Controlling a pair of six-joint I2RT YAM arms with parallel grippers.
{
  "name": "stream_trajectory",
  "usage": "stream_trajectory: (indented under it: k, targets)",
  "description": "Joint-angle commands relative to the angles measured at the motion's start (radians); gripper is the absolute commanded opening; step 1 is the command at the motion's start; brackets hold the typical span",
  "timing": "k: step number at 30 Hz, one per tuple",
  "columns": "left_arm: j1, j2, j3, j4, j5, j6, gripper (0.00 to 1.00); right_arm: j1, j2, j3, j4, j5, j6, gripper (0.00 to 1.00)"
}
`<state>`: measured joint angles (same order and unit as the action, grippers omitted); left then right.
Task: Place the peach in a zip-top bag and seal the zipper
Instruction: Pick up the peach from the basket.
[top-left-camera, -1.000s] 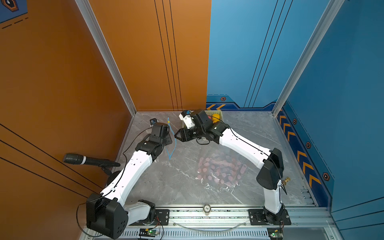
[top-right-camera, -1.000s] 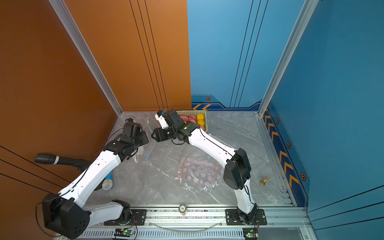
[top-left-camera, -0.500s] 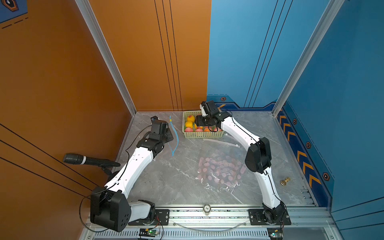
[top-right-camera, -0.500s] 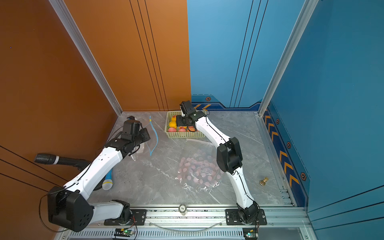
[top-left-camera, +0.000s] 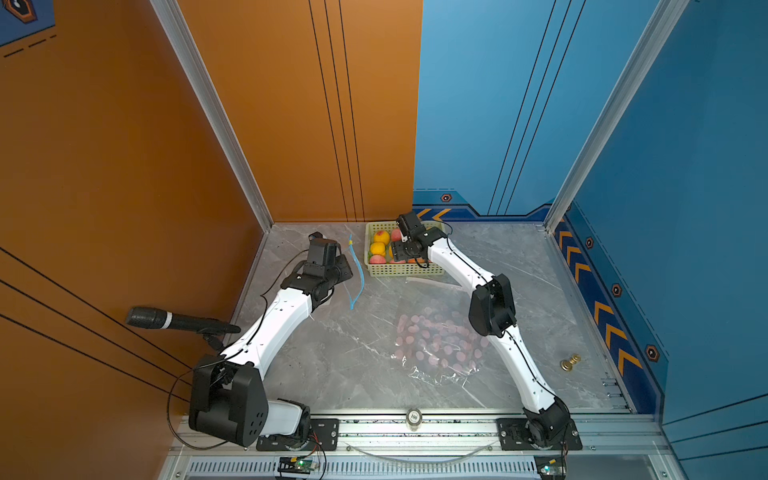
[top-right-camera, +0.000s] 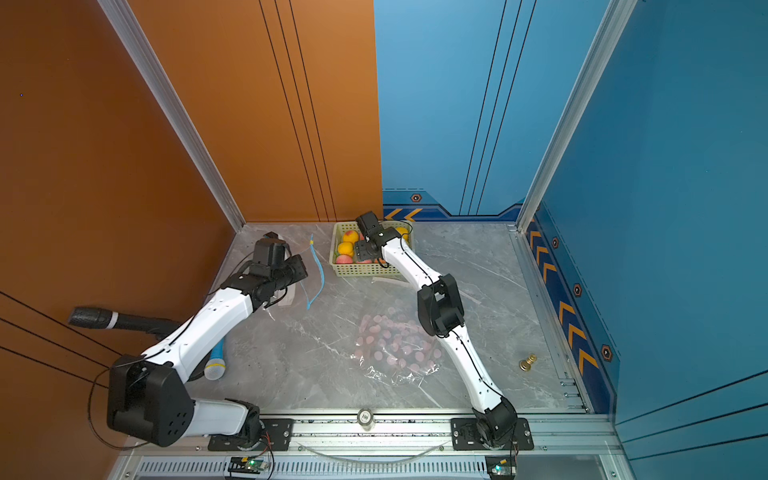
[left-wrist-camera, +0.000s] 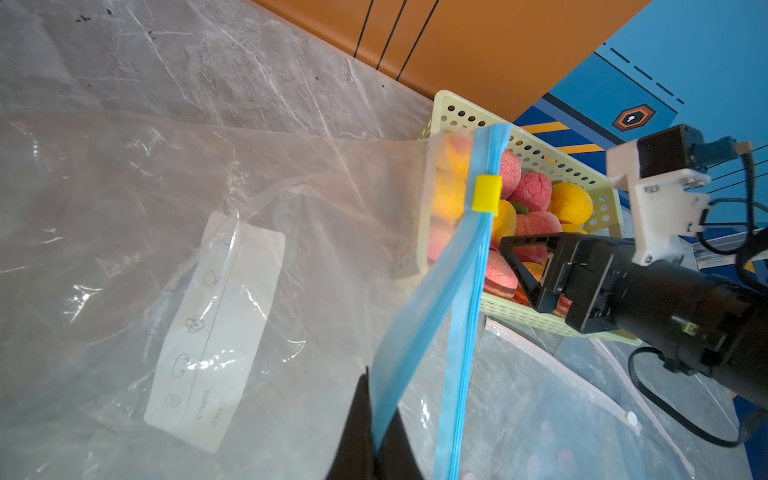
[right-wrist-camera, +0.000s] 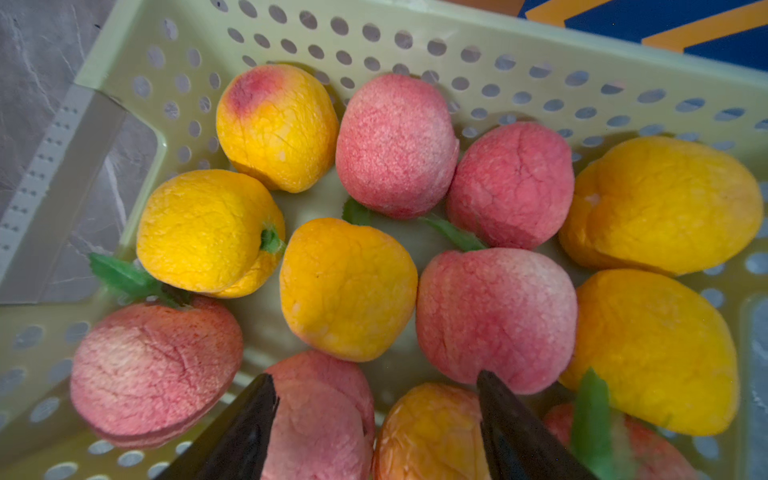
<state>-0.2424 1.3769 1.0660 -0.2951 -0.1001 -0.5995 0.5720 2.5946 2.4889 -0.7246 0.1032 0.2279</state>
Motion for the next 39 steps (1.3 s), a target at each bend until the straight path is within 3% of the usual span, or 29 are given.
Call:
stream_trajectory:
  k: [1, 20, 29, 39]
  targets:
    - [0.002, 0.007, 0.017, 0.017, 0.019, -0.010, 0.00, -0.001, 0.035, 0.032, 0.058, 0.014, -0.059, 0.79]
    - [-0.011, 0.004, 0.006, 0.013, 0.008, -0.021, 0.00, -0.010, 0.160, 0.135, 0.125, -0.046, -0.093, 0.80]
    - [-0.018, -0.003, 0.000, 0.012, 0.002, -0.026, 0.00, -0.011, 0.119, 0.100, 0.067, -0.054, -0.084, 0.47]
    - [-0.036, -0.042, -0.020, 0.002, -0.017, -0.040, 0.00, 0.008, -0.091, -0.194, 0.123, -0.026, -0.089, 0.31]
